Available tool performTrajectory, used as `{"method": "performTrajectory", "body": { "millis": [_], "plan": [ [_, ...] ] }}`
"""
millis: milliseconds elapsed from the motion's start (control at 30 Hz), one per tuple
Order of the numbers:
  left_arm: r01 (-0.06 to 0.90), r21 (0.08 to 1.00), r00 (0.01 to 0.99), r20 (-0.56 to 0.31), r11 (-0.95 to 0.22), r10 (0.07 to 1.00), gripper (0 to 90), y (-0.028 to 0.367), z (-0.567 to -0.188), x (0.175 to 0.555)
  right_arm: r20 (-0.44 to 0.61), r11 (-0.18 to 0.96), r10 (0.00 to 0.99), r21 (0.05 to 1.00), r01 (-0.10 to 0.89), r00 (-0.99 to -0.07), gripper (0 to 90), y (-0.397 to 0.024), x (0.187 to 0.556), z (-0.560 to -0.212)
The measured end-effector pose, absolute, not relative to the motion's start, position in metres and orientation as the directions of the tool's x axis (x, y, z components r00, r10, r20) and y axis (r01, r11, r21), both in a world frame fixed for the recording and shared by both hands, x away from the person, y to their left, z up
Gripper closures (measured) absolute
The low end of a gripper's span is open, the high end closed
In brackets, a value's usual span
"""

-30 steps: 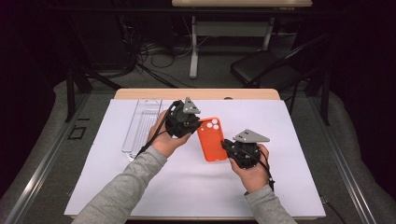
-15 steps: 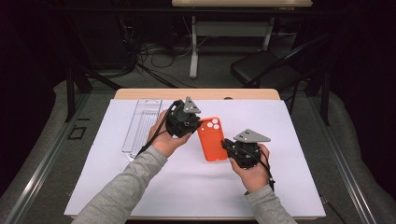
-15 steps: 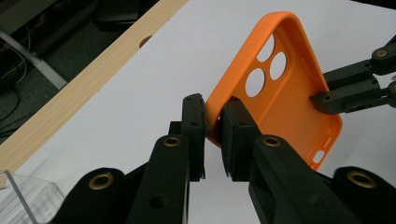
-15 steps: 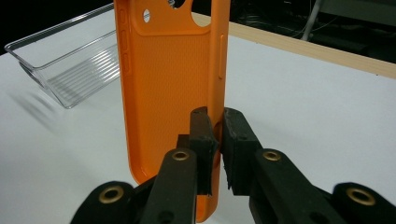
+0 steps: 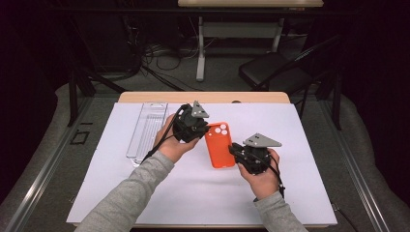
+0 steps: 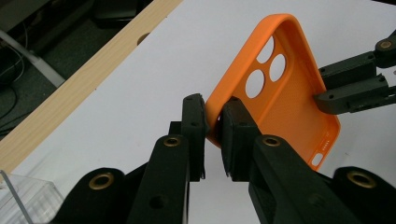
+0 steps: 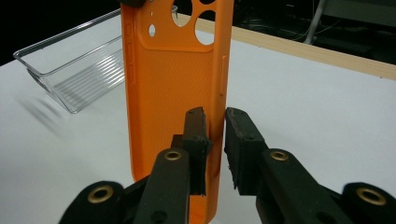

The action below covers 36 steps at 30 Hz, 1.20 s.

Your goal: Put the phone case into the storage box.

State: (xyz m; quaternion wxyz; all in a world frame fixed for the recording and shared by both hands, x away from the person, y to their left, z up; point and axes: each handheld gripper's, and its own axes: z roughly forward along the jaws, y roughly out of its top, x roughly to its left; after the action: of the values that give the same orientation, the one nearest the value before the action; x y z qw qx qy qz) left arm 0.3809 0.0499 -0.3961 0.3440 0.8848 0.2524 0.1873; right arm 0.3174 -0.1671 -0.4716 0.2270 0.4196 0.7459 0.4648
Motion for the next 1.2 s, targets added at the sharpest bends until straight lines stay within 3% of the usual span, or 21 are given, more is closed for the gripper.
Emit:
{"method": "performTrajectory", "body": {
  "millis": [600, 1200],
  "plan": [
    [0.324, 0.695, 0.79, 0.174, -0.641, 0.588, 80.9, 0.056, -0.393, 0.384, 0.058, 0.188, 0.837, 0.904, 0.385, -0.544, 55.9, -0.169, 0.319, -0.47],
    [0.333, 0.701, 0.754, 0.203, -0.63, 0.624, 80.9, 0.079, -0.383, 0.392, 0.052, 0.228, 0.805, 0.893, 0.389, -0.592, 51.5, -0.166, 0.323, -0.47]
  ]
}}
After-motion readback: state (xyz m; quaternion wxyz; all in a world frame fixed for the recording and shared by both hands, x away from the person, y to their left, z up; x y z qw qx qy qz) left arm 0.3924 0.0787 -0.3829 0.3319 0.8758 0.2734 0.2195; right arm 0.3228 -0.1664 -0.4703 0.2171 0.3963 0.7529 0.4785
